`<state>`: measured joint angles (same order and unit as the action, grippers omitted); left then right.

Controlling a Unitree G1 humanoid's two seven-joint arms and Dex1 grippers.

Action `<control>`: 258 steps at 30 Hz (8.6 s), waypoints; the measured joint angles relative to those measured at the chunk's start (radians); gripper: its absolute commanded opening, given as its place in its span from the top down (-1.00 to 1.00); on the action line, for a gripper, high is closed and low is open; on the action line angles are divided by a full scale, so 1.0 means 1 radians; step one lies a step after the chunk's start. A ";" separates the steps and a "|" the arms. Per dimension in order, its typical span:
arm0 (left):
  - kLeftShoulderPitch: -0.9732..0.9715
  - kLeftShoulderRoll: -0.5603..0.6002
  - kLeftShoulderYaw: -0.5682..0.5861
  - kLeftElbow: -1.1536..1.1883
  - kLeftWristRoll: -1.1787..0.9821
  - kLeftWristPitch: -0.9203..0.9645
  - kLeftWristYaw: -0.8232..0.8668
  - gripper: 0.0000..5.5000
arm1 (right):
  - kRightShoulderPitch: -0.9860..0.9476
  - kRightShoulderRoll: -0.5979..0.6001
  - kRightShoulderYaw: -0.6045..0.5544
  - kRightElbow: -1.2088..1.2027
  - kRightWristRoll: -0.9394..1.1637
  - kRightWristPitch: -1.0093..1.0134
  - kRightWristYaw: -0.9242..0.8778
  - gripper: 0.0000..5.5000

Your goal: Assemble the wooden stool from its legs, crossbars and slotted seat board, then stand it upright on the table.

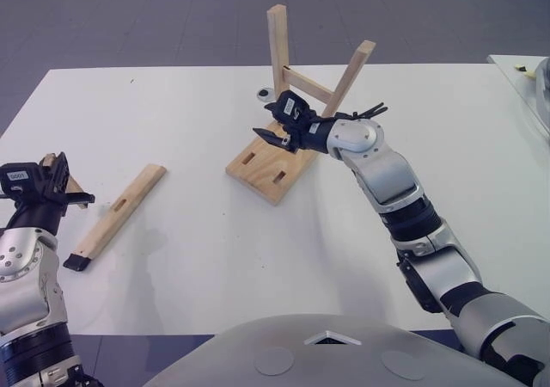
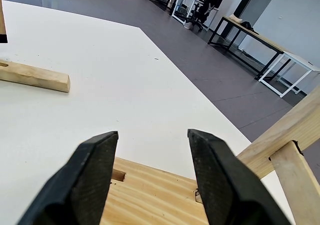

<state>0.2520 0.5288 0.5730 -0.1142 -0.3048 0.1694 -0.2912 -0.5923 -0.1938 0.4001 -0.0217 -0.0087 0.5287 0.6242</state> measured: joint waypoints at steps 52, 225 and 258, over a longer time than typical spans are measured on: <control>0.028 0.061 0.069 0.172 -0.244 -0.197 -0.605 0.85 | -0.001 0.002 -0.002 0.007 -0.025 -0.023 0.020 0.05; -0.561 0.126 -0.382 -0.488 -1.515 0.582 0.417 0.24 | -0.435 0.086 -0.786 0.480 1.126 0.730 0.209 -0.08; 0.209 0.011 -0.237 -0.465 -1.055 0.447 -0.039 0.00 | -0.277 0.075 -0.480 0.110 0.724 0.290 0.022 0.25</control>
<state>0.4614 0.5394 0.3365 -0.5794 -1.3597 0.6169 -0.3301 -0.8692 -0.1185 -0.0800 0.0880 0.7149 0.8192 0.6464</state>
